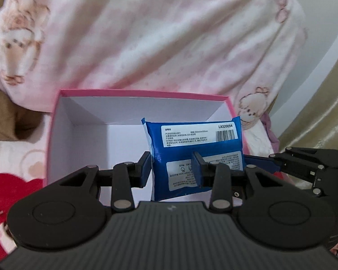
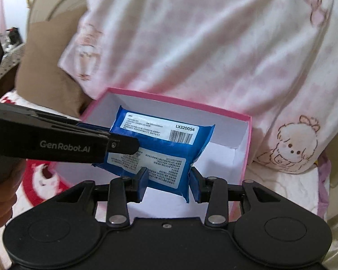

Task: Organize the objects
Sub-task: 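Lower the wipes pack into the pink box and open the left gripper, then reach the left gripper to the clear plastic floss box and grasp it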

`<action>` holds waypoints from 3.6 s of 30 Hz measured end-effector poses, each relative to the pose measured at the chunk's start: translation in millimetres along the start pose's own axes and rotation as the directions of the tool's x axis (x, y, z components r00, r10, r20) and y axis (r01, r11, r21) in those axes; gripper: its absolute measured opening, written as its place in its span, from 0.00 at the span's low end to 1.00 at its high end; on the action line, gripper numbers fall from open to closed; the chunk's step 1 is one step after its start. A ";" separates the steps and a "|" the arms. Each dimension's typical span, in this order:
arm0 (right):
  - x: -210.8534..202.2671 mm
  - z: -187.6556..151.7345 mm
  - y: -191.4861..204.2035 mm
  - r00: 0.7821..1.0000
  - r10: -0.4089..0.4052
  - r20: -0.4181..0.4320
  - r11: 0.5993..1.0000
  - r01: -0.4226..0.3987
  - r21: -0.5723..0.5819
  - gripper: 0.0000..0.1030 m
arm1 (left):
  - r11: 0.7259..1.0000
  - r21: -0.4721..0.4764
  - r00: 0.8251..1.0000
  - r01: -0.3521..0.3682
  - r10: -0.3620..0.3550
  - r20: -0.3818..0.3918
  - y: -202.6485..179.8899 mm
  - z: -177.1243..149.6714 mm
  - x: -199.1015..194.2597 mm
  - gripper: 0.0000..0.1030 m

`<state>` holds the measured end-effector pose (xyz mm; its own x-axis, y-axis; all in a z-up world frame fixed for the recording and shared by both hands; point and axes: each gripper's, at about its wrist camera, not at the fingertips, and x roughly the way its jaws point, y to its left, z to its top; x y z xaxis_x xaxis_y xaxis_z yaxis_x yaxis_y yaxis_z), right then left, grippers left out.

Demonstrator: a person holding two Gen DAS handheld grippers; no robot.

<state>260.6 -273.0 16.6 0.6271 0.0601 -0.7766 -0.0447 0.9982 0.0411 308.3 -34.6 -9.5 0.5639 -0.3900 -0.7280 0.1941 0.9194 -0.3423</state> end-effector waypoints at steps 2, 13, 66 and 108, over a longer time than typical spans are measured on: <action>15.0 2.9 -7.1 1.000 -0.019 -0.018 1.000 0.020 0.008 0.44 | 1.000 -0.018 1.000 0.011 -0.011 -0.020 3.8 5.4 18.9 0.35; 70.1 16.5 -11.0 0.983 -0.143 -0.114 0.987 0.134 -0.091 0.44 | 0.999 -0.047 0.994 0.002 -0.008 -0.110 11.8 19.6 86.0 0.36; -120.7 -125.7 156.6 0.969 0.247 -0.027 0.961 -0.248 -0.122 0.85 | 0.995 0.098 0.971 0.006 0.018 -0.238 56.7 -131.0 -137.5 0.69; 22.7 -200.6 166.2 0.975 0.184 -0.128 0.969 -0.158 0.191 0.85 | 0.962 -0.253 0.933 0.100 -0.179 -0.311 126.4 -224.2 -29.9 0.53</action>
<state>111.3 -107.6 -120.3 0.5036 0.2416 -0.8295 0.0061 0.9591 0.2830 136.0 81.7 -164.3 0.2421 -0.5448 -0.8028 0.0403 0.8324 -0.5527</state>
